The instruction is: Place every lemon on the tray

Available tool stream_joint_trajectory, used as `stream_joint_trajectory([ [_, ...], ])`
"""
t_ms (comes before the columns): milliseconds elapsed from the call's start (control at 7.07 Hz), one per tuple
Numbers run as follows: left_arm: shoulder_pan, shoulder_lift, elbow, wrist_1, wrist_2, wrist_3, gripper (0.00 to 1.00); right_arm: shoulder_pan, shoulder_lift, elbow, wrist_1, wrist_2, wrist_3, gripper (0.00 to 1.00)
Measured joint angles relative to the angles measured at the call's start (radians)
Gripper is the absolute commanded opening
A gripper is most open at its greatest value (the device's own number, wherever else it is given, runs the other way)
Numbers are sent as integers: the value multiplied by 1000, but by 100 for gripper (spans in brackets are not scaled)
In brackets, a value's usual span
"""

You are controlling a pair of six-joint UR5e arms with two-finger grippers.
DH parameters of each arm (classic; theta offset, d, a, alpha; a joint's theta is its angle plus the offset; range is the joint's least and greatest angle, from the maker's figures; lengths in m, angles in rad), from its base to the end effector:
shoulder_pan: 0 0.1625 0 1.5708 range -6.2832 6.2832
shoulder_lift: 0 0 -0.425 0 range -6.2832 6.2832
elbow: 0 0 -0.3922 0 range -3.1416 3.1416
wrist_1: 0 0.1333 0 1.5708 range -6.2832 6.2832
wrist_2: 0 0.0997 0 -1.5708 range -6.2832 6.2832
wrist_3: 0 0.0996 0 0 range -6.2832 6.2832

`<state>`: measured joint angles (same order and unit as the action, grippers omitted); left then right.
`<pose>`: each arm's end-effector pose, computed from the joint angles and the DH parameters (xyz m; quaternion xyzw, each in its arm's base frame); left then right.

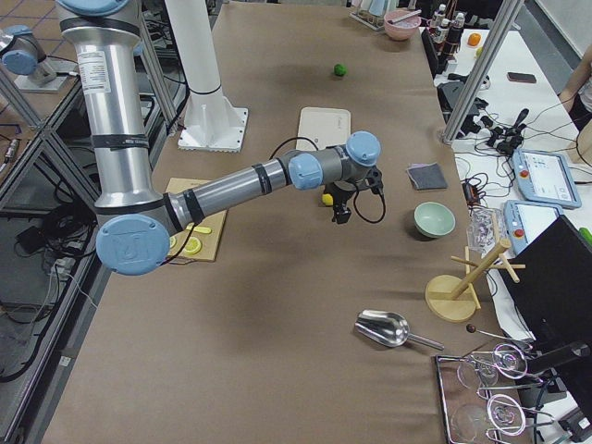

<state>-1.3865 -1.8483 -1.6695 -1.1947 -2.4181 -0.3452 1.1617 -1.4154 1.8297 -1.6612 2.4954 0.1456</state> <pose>0.0488 -0.5818 0.4931 -0.1075 0.3968 -0.0732 0.9086 -0.1648 -0.5154 0.4496 0.0183 -0.4629 -0.1873 0.8662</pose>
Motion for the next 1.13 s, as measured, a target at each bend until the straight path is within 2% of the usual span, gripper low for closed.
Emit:
stream_joint_trajectory([
  [283, 93, -47, 1, -92, -11, -197, 97, -106, 92, 2, 1, -82, 35, 99],
  [566, 184, -72, 25, -198, -8, -354, 97, -203, 151, -3, 9, -215, 34, 99],
  [849, 248, -130, 129, -323, 3, -466, 97, -295, 164, -22, 80, -333, 39, 99],
  [1132, 297, -140, 222, -488, 40, -528, 97, -329, 161, -77, 163, -358, 45, 99],
])
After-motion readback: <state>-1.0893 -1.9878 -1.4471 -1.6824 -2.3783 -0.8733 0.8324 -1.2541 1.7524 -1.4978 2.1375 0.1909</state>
